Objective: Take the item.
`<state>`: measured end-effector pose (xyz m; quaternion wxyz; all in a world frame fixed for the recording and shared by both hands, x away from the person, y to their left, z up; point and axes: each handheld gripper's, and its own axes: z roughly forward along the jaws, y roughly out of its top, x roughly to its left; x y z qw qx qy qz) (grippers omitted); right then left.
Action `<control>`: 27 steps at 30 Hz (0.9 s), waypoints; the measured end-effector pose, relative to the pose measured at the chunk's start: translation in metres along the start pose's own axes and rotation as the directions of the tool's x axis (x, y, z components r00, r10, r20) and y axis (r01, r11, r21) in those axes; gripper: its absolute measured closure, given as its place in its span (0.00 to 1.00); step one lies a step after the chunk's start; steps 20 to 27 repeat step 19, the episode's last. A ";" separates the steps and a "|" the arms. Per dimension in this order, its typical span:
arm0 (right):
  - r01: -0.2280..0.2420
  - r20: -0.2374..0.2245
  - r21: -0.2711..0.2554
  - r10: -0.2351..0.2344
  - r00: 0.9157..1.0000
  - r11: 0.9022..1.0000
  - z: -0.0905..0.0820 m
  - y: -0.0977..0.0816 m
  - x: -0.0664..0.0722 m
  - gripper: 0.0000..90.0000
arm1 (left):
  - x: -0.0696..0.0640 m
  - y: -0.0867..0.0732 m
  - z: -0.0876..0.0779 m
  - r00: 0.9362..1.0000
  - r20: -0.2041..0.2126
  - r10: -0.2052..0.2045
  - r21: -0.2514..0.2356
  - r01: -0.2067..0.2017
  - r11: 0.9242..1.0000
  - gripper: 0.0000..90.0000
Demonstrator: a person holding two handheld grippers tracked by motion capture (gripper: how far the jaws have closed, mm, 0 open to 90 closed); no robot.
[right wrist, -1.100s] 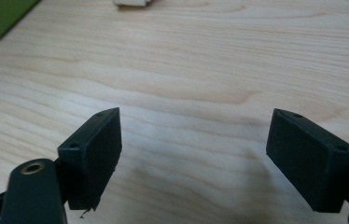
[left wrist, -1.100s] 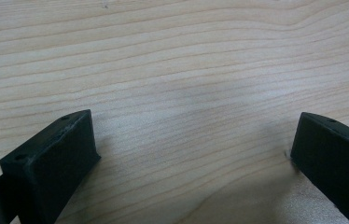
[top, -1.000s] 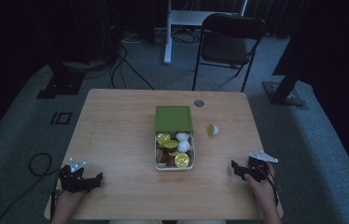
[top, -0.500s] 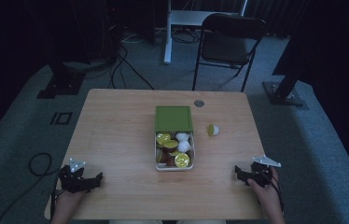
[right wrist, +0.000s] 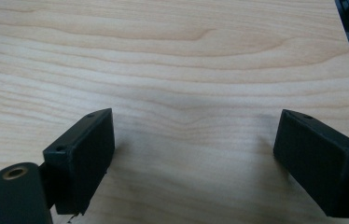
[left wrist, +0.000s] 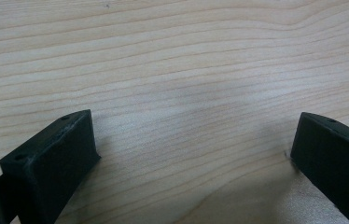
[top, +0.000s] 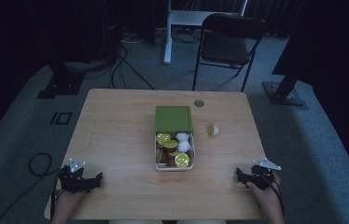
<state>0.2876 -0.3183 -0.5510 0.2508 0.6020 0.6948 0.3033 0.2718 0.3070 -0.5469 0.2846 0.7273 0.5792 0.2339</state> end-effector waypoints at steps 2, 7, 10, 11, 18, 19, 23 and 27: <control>-0.002 0.001 0.000 0.002 1.000 1.000 -0.001 -0.001 0.000 0.13 | 0.000 0.000 0.000 1.000 0.000 0.000 -0.001 0.000 1.000 0.00; 0.006 -0.005 0.000 -0.006 1.000 1.000 -0.001 -0.001 0.001 0.13 | 0.000 0.000 0.000 1.000 0.000 0.000 0.000 0.000 1.000 0.00; 0.007 -0.005 0.000 -0.007 1.000 1.000 -0.001 -0.001 0.001 0.13 | 0.000 0.000 0.000 1.000 0.000 0.000 0.000 0.000 1.000 0.00; 0.007 -0.005 0.000 -0.007 1.000 1.000 -0.001 -0.001 0.001 0.13 | 0.000 0.000 0.000 1.000 0.000 0.000 0.000 0.000 1.000 0.00; 0.007 -0.005 0.000 -0.007 1.000 1.000 -0.001 -0.001 0.001 0.13 | 0.000 0.000 0.000 1.000 0.000 -0.001 0.000 0.001 1.000 0.00; 0.007 -0.005 0.000 -0.007 1.000 1.000 -0.001 -0.001 0.001 0.13 | 0.000 0.000 0.000 1.000 0.000 0.000 0.000 0.000 1.000 0.00; 0.007 -0.005 0.000 -0.007 1.000 1.000 -0.001 -0.001 0.001 0.13 | 0.000 0.000 0.000 1.000 0.000 0.000 0.000 0.000 1.000 0.00; 0.007 -0.005 0.000 -0.007 1.000 1.000 -0.001 -0.001 0.001 0.13 | 0.000 0.000 0.000 1.000 0.000 0.000 0.000 0.000 1.000 0.00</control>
